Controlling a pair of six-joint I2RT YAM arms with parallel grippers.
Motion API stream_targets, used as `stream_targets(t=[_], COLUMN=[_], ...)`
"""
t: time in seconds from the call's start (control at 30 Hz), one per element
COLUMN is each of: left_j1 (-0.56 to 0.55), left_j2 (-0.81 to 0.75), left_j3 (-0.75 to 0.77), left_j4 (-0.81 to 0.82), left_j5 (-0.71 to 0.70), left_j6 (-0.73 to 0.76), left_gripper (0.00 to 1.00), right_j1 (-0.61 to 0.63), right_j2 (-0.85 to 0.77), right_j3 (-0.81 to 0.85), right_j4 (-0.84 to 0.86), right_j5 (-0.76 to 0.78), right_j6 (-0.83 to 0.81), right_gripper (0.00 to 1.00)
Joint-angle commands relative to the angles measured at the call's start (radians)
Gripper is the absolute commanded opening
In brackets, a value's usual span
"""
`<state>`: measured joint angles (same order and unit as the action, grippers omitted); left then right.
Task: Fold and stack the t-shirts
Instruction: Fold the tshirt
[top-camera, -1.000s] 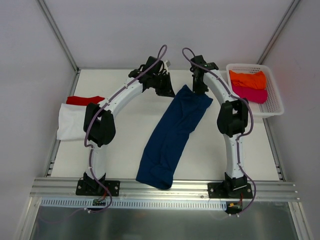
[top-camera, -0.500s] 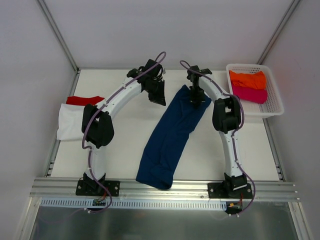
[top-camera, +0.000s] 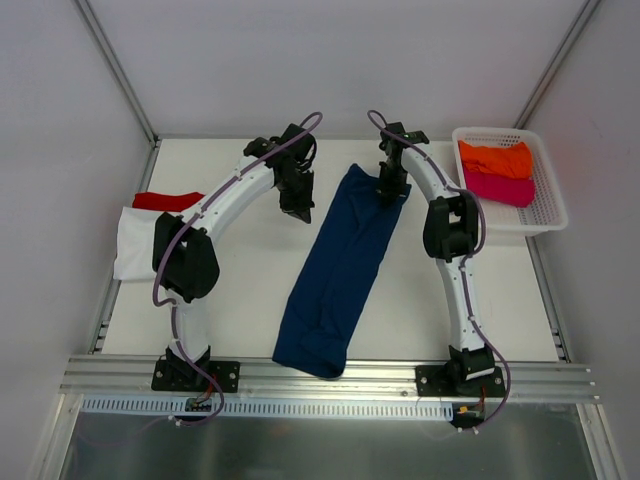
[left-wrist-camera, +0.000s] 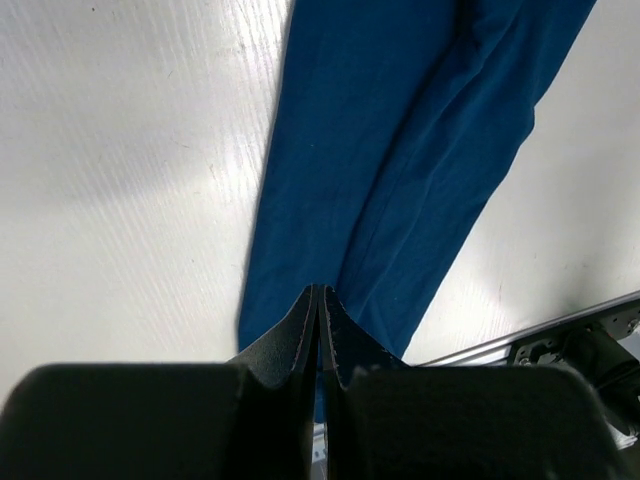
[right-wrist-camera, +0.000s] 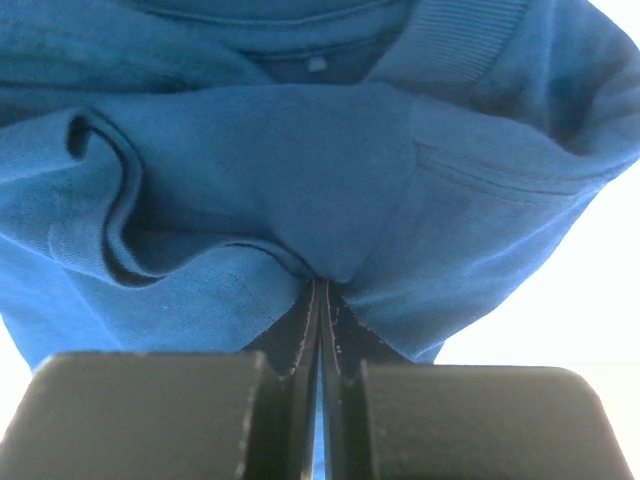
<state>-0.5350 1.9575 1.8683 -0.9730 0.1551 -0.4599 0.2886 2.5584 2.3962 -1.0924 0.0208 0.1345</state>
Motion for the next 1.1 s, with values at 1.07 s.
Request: stream_targets(t=[1.07], left_j1=[0.007], left_j2=[-0.109], left_j3=[0.014], left_j4=[-0.101], left_j5=[-0.106], left_j6=[-0.028], left_gripper=[0.00], right_j1=[-0.065], right_j2=[-0.065], right_j3=[-0.060], right_j4=[0.710], right_j5=[-0.450], right_j6=[0.380], right_gripper=[0.00])
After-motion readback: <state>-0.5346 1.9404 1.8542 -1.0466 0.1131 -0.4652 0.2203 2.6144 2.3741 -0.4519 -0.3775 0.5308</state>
